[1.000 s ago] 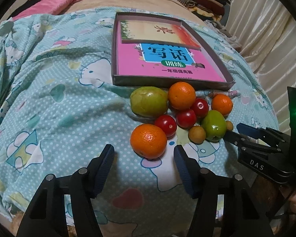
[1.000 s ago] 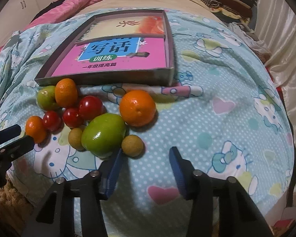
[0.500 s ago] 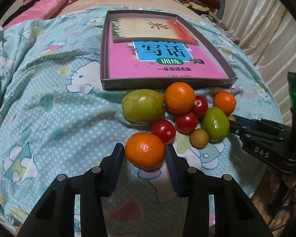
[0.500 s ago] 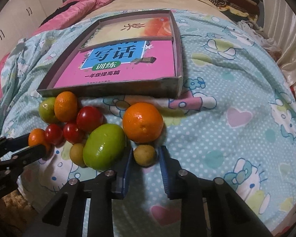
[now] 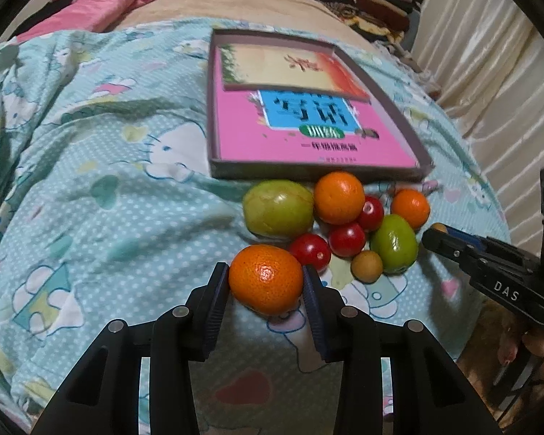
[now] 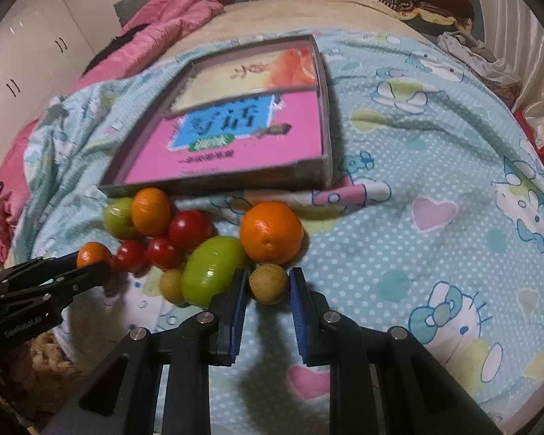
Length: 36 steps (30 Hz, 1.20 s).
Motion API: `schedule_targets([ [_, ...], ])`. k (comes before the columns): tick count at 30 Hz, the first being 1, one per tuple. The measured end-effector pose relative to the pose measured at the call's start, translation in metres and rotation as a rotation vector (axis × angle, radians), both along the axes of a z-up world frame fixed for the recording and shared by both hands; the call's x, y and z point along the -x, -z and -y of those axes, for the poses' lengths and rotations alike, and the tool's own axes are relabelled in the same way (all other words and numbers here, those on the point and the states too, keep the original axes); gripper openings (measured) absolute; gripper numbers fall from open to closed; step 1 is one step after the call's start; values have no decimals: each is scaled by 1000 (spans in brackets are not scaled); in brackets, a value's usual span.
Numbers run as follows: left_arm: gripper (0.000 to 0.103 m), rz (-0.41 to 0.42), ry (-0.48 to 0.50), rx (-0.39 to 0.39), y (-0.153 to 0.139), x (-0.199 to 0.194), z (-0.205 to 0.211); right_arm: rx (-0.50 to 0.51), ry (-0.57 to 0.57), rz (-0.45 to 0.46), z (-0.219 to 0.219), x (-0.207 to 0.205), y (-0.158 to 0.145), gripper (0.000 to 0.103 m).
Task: Organize fruits
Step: 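Grasp a mandarin with the left gripper while the right gripper grasps a small brown fruit, then carry the mandarin with the left gripper while the right carries the brown fruit over the workbook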
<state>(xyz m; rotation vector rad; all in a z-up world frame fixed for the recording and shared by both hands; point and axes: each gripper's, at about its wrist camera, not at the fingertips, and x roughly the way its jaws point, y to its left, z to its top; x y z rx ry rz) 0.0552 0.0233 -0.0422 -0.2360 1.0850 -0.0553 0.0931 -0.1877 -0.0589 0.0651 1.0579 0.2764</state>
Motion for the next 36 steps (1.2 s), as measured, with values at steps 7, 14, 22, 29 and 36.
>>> schedule_targets([
  [7,41,61,-23,5,-25,-6,-7,-67,-9,99,1,2,-24,24],
  [14,41,96,-31,-18,-36,-26,0,-79,-14,178,-5,-18,-37,24],
  [22,41,95,-33,-25,-30,-49,3,-22,-42,228,-15,-34,-38,24],
  [29,41,107,-37,-49,-26,-70,4,3,-57,250,-18,-49,-35,24],
  [36,41,94,-23,-64,-12,-85,5,10,-59,222,-17,-58,-24,24],
])
